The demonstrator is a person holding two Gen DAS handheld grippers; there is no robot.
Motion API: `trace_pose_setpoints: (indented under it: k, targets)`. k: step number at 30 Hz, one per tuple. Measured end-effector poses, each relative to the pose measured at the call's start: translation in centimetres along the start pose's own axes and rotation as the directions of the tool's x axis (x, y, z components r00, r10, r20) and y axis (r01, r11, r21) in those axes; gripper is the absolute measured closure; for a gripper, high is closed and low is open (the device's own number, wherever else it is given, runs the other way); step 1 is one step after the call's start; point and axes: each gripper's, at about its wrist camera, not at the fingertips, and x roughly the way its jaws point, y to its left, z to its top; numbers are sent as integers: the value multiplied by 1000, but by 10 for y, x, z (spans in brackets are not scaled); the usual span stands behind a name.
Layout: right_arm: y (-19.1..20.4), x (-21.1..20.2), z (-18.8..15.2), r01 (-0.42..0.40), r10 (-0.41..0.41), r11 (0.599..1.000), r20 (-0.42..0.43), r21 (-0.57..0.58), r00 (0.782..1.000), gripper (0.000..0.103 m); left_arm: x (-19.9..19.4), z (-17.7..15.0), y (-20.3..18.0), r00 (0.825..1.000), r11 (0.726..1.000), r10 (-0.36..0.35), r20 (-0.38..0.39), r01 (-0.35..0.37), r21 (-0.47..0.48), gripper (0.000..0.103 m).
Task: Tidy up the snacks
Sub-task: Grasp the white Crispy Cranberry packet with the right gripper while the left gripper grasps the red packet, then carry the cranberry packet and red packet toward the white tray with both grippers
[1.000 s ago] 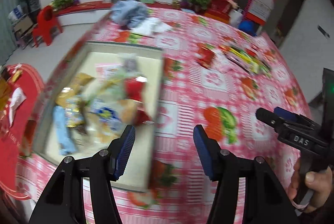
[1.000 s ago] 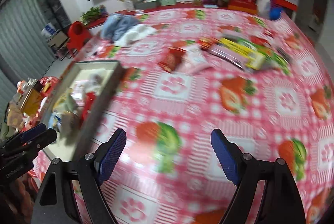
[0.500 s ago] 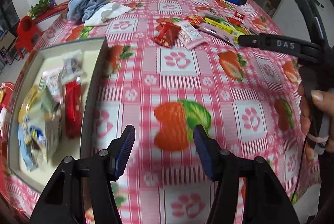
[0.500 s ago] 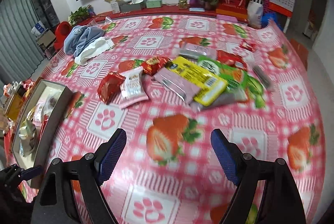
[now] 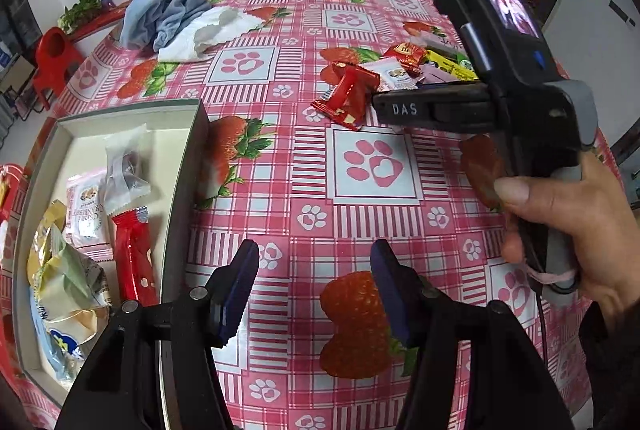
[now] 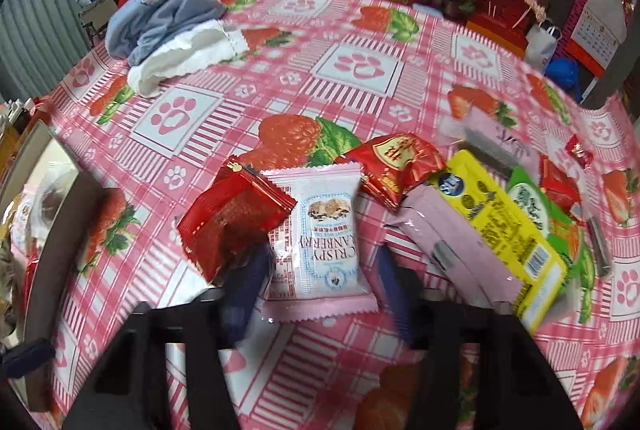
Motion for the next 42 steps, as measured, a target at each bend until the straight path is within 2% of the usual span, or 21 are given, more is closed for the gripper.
trace_pose_setpoints:
  k: [4,7,10,13,16,18,19,21,22,23,24,26,27,30,32,36,39,42]
  targets:
    - [-2,-7,-7,-41,41,999,9,25,999,60,6,16,1,1000,1000,-4,7,4,-11,41]
    - [-7,-27,-35,-22,22,999,19,33,1000,60,14,40,-6,1000,1000,3,23,-3,7,41]
    - [-20,-63,-78,-3,-1,997,46,71,999,60,29,64,-16,1000,999,6,21,-7,48,38]
    - [-31,-97,-130,16,-23,992,56,124,998,60,48,87,-27,998,994,49,30,-52,94,36]
    - [-38,-121,-172,26,-37,985,60,173,997,60,63,102,-37,1000,991,26,12,-27,131,33]
    - [-39,-127,-192,35,-45,980,48,198,998,60,74,109,-47,996,979,83,16,-84,183,26]
    - [-39,-128,-198,44,-54,978,44,203,998,60,81,111,-52,992,969,126,22,-128,213,24]
    - [-37,-125,-209,52,-61,977,34,207,998,60,93,113,-56,987,956,163,4,-159,246,24]
    - [-36,-123,-212,52,-60,977,33,208,998,59,92,113,-55,989,960,145,27,-148,236,28]
    - [-35,-124,-215,57,-68,977,47,205,997,59,93,114,-54,992,963,127,17,-127,236,34]
    - [-34,-124,-216,61,-73,977,51,204,996,59,92,115,-52,997,972,79,4,-78,224,59]
    - [-35,-124,-216,57,-71,975,57,215,996,59,92,113,-50,998,978,62,-14,-58,201,62]
    - [-34,-124,-218,55,-71,974,62,220,996,59,89,108,-50,999,980,50,-13,-47,195,65]
    - [-32,-126,-221,58,-73,974,62,218,995,59,73,81,-51,999,980,36,-11,-33,198,65]
    - [-29,-128,-226,55,-71,974,64,218,995,59,53,50,-48,999,982,37,3,-37,187,65]
    - [-22,-136,-242,40,-56,972,62,233,996,59,11,-22,-36,1000,989,-16,-2,16,145,65]
    - [-12,-144,-254,40,-54,974,56,223,997,59,-19,-81,-29,1000,992,-17,-10,18,128,65]
    - [-1,-151,-265,40,-53,975,53,221,997,59,-38,-120,-24,1000,995,-11,-10,12,100,65]
